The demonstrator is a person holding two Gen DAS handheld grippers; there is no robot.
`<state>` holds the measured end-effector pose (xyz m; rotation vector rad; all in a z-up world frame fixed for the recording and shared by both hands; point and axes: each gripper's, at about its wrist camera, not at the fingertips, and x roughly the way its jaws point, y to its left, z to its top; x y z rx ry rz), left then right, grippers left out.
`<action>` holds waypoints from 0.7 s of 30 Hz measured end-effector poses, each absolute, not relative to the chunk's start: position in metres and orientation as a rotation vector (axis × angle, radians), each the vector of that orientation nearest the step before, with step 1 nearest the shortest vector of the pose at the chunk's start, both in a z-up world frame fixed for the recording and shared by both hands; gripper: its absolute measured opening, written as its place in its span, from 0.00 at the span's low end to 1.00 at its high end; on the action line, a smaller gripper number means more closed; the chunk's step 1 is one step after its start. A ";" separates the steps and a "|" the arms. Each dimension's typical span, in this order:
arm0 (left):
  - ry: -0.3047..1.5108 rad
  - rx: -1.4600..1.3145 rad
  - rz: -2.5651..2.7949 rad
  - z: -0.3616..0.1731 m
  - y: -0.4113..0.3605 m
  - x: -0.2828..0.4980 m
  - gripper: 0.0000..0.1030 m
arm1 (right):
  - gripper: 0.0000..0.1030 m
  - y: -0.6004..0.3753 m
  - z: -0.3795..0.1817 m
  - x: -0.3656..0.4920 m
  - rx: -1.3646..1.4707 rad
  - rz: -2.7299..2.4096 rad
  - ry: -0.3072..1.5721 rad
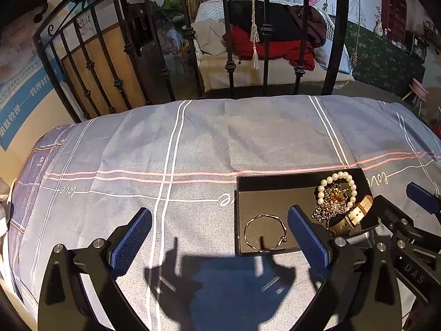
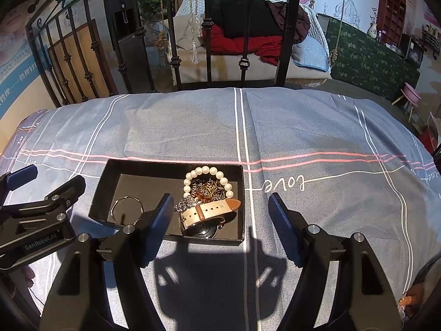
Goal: Organize jewelry
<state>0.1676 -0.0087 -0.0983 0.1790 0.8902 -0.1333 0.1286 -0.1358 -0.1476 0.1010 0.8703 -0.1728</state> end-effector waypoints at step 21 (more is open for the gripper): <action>0.889 0.179 -0.132 -0.100 -0.009 0.169 0.94 | 0.69 -0.134 -0.149 0.131 0.091 -0.173 0.872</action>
